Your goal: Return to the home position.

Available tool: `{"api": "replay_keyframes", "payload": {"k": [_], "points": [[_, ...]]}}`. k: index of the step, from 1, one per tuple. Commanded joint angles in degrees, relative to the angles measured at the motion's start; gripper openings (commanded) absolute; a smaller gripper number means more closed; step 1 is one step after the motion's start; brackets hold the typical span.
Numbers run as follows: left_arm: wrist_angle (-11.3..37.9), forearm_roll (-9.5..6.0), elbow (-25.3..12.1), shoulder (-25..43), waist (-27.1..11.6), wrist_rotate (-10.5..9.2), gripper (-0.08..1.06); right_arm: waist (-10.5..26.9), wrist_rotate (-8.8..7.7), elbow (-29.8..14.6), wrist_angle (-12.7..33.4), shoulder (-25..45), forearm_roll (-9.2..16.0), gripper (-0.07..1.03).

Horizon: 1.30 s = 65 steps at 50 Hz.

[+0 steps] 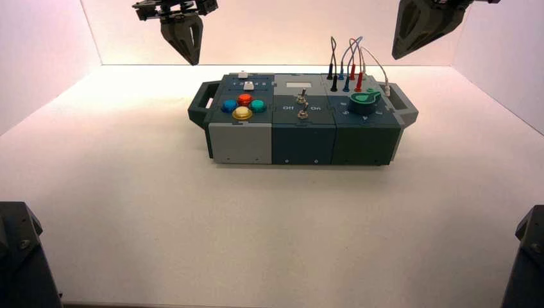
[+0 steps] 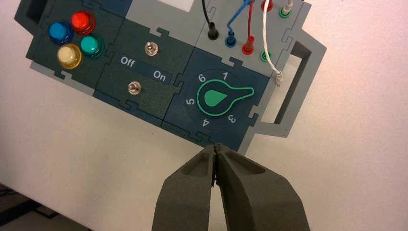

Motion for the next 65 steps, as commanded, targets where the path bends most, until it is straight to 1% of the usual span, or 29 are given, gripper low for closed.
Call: {"api": "replay_keyframes", "payload": {"k": [1, 22, 26, 27, 30, 38, 47, 52, 54, 62, 63, 64, 65], "points": [[-0.1, -0.18, -1.5, -1.1, -0.2, 0.26, -0.03, 0.3, 0.00, -1.7, -0.4, -0.3, -0.1, -0.02], [-0.1, -0.18, -1.5, -1.8, -0.3, 0.26, -0.03, 0.3, -0.09, -1.7, -0.4, -0.3, -0.6, -0.02], [-0.3, -0.18, -1.2, -2.3, -0.3, 0.26, -0.03, 0.3, -0.09, -1.8, -0.4, -0.3, -0.6, -0.02], [-0.7, -0.18, -0.4, -2.8, -0.4, 0.26, -0.03, 0.3, -0.09, -1.9, -0.4, -0.4, -0.6, -0.02], [-1.2, -0.18, 0.3, -3.3, -0.6, 0.26, -0.03, 0.3, -0.09, -2.0, -0.4, -0.5, -0.6, -0.02], [-2.2, -0.53, 0.9, -5.0, -1.1, 0.26, -0.03, 0.1, -0.09, -2.4, -0.4, -1.1, -0.6, -0.02], [-2.5, -1.14, 2.5, -9.4, -1.1, 0.18, -0.03, -0.2, -0.09, -3.5, 0.4, -3.5, -1.1, -0.02], [-3.4, -1.05, 4.4, -13.3, -1.1, 0.18, -0.03, -0.3, -0.09, -3.9, 0.5, -5.9, -2.5, -0.02], [-3.6, -0.97, 4.7, -14.2, -1.1, 0.18, -0.03, -0.4, -0.09, -3.9, 0.5, -6.3, -2.7, -0.02], [-5.3, -0.88, 8.3, -20.6, 0.1, 0.09, -0.03, -1.3, 0.00, -3.6, 0.6, -10.0, -3.1, -0.02], [-5.7, -0.88, 9.0, -21.6, 0.4, 0.18, -0.03, -1.5, -0.09, -3.4, 0.6, -10.5, -3.3, -0.02], [-7.0, -0.88, 11.0, -24.7, 1.5, 0.18, -0.03, -2.1, -0.09, -3.2, 0.6, -11.7, -4.1, -0.02], [-7.3, -0.88, 11.3, -25.2, 1.6, 0.18, -0.03, -2.2, -0.09, -3.1, 0.6, -12.0, -4.4, -0.02]]}}
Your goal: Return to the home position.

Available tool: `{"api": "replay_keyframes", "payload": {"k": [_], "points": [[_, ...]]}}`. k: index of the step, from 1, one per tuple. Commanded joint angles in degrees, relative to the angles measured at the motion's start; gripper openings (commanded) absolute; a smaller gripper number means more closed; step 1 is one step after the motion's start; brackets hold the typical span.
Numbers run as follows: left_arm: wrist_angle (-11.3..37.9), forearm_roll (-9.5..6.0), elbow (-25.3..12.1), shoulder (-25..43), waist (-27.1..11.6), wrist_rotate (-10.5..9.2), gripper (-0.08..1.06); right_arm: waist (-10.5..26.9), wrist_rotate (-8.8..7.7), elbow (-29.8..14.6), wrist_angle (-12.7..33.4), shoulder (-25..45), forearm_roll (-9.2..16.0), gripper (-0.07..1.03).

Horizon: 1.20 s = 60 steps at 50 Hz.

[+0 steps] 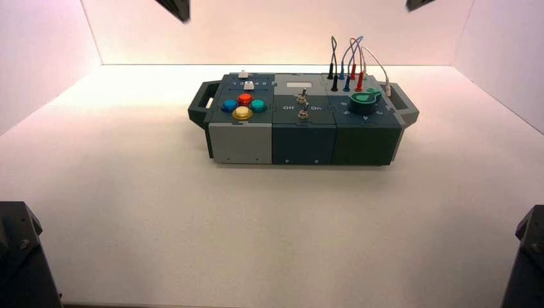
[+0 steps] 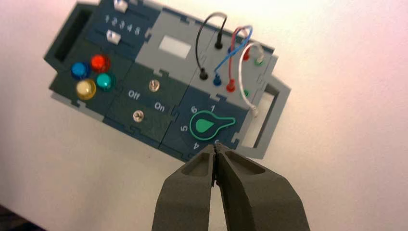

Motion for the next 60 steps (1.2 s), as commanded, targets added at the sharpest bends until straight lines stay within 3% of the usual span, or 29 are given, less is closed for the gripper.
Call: {"api": "replay_keyframes", "payload": {"k": [1, 7, 14, 15, 19, 21, 40, 51, 60], "points": [[-3.3, 0.00, 3.4, -8.5, 2.5, 0.18, -0.03, -1.4, -0.18, -0.8, -0.3, -3.5, -1.9, -0.02], [-6.1, 0.00, 9.0, -15.6, 5.2, 0.09, -0.03, -2.9, -0.18, 0.3, -1.1, -7.3, -4.0, -0.02], [-10.3, 0.26, 15.6, -24.1, 6.8, 0.00, -0.03, -4.9, 0.09, 2.4, -4.0, -11.8, -4.0, -0.02], [-12.0, 0.26, 17.9, -27.4, 6.7, 0.00, -0.03, -5.5, 0.44, 3.6, -5.1, -13.5, -4.0, -0.02], [-13.4, 0.35, 19.6, -30.0, 6.7, 0.00, -0.03, -5.9, 0.62, 4.4, -6.1, -14.8, -4.0, -0.02], [-15.8, 0.35, 23.6, -34.5, 6.9, -0.09, -0.03, -6.9, 1.58, 6.2, -6.9, -17.3, -4.0, -0.02], [-26.5, 0.62, 37.6, -53.7, 8.1, -0.44, -0.03, -9.5, 1.67, 12.6, -8.4, -25.5, -3.9, -0.02], [-24.9, 0.62, 42.5, -66.6, 11.2, -2.72, -0.03, -9.5, 1.76, 14.3, -8.8, -30.4, -4.0, -0.02], [-21.3, 0.88, 45.2, -69.7, 13.6, -2.81, -0.03, -9.5, 1.85, 16.2, -10.5, -32.3, -4.0, -0.02]]}}
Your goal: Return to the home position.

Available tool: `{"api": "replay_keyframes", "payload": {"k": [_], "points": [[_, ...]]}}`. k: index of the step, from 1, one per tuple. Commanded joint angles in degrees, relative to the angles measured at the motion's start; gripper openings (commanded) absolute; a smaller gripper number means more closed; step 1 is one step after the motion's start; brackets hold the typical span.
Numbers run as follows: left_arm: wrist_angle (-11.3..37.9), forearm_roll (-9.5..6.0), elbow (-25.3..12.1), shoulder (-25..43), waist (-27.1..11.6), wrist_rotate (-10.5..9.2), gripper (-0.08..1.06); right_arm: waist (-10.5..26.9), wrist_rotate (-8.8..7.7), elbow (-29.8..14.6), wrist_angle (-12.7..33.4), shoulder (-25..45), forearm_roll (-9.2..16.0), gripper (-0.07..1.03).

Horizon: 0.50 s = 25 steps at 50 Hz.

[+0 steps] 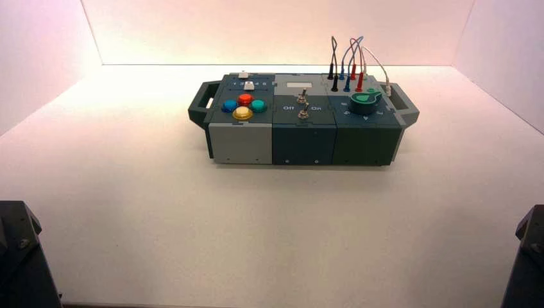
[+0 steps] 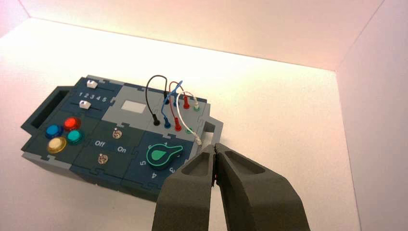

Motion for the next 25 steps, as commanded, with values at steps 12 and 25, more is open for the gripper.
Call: {"api": "replay_keyframes", "payload": {"k": [12, 25], "points": [[-1.0, 0.35, 1.0, -0.3, 0.9, -0.09, -0.03, -0.3, 0.35, 2.6, -6.2, -1.3, 0.1, -0.02], [-2.1, 0.26, 1.1, 3.9, 0.9, -0.09, -0.03, -0.3, 0.44, 4.6, -9.0, -1.1, 0.1, -0.02]]}}
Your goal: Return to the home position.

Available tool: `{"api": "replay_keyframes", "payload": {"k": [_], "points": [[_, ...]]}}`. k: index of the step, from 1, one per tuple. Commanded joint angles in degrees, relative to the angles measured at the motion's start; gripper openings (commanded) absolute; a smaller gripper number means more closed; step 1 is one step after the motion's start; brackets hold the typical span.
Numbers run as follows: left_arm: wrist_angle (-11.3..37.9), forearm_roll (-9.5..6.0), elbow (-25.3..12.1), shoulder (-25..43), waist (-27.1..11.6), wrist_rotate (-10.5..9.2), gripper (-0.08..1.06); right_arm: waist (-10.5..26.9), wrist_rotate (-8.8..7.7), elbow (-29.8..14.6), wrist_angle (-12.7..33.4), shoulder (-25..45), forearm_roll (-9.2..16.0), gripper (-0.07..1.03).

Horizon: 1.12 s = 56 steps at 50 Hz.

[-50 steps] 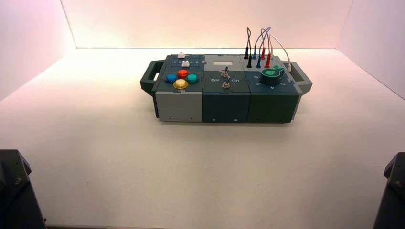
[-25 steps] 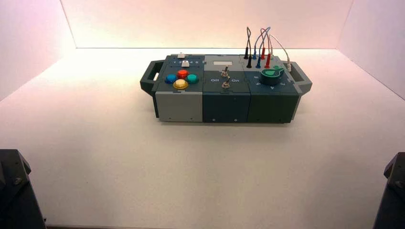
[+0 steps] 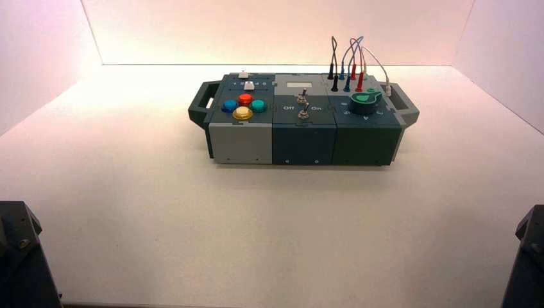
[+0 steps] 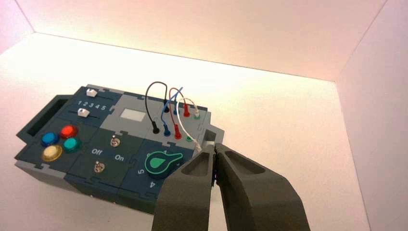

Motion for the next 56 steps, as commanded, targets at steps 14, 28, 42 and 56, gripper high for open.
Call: {"api": "replay_keyframes", "payload": {"k": [14, 28, 42, 56], "points": [[-2.6, -0.26, -1.3, 12.0, 0.1, -0.18, -0.03, -1.2, 1.23, 0.6, -2.5, 0.7, 0.5, 0.03], [-2.8, -0.18, -1.2, 11.8, 0.1, 0.00, -0.03, -5.8, 1.32, 0.6, -1.8, 1.2, 1.1, 0.03], [-3.0, 0.00, -1.2, 12.0, 0.1, 0.09, -0.03, -5.8, 1.32, 0.7, -1.8, 1.5, 1.1, 0.03], [-3.2, 0.00, -1.1, 12.0, 0.1, 0.18, -0.03, -5.8, 1.14, 0.7, -1.8, 2.9, 1.1, 0.03]]}}
